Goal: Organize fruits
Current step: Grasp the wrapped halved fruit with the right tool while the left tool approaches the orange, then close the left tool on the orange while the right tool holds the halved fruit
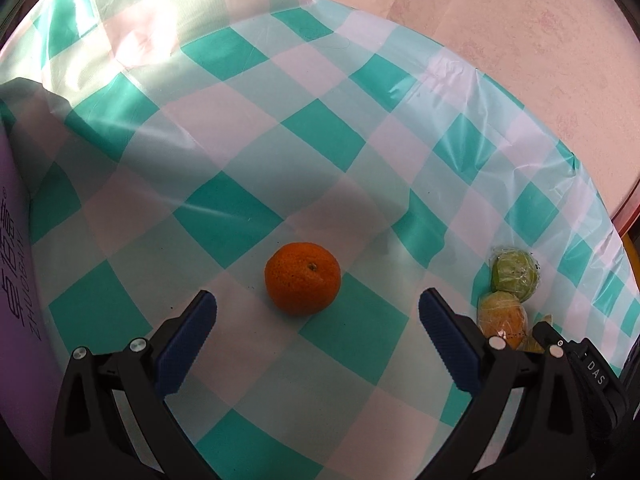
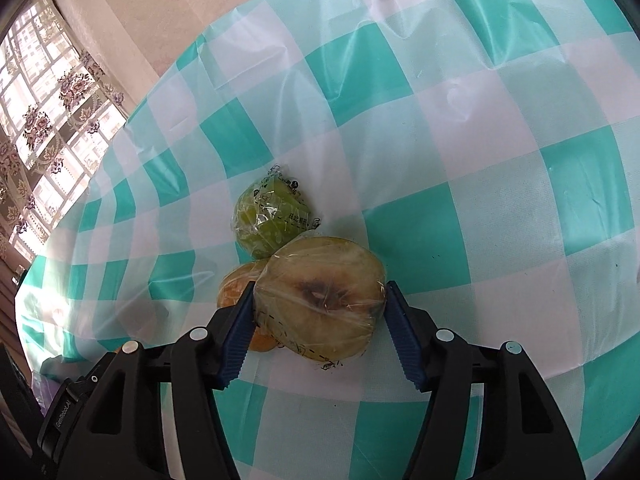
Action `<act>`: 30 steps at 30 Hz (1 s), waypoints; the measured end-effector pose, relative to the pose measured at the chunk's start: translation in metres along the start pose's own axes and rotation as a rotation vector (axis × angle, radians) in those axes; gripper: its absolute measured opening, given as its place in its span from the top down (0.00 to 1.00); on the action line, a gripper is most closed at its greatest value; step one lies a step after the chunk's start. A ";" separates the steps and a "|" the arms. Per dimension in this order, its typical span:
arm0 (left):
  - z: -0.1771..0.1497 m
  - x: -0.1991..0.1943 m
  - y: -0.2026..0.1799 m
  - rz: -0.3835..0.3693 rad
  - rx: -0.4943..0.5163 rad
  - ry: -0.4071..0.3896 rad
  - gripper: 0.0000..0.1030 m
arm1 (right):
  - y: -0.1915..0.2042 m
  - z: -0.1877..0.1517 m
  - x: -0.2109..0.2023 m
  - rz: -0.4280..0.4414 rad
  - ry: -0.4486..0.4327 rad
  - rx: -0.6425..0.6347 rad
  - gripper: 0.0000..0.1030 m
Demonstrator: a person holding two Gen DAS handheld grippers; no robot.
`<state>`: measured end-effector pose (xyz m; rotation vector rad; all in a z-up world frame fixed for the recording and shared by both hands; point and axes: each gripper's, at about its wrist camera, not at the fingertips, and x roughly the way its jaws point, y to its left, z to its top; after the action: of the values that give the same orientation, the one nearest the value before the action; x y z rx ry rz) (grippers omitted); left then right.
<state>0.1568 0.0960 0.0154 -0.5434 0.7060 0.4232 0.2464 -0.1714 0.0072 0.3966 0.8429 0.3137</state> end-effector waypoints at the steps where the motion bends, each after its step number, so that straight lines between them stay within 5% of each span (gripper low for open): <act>1: 0.001 0.002 0.001 0.011 -0.009 0.007 0.02 | -0.001 0.000 -0.001 0.006 -0.002 -0.002 0.41; 7: 0.005 0.014 -0.005 0.103 0.026 0.037 0.13 | -0.002 0.000 -0.002 0.020 -0.001 0.000 0.41; 13: 0.006 0.014 -0.005 0.116 0.030 0.027 0.60 | -0.004 -0.001 -0.007 0.027 -0.016 0.001 0.41; 30: -0.007 -0.005 -0.010 -0.114 0.080 0.017 0.61 | -0.029 0.000 -0.014 0.056 -0.033 0.123 0.41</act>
<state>0.1557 0.0833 0.0179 -0.5096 0.7015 0.2833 0.2408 -0.2029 0.0032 0.5395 0.8218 0.3067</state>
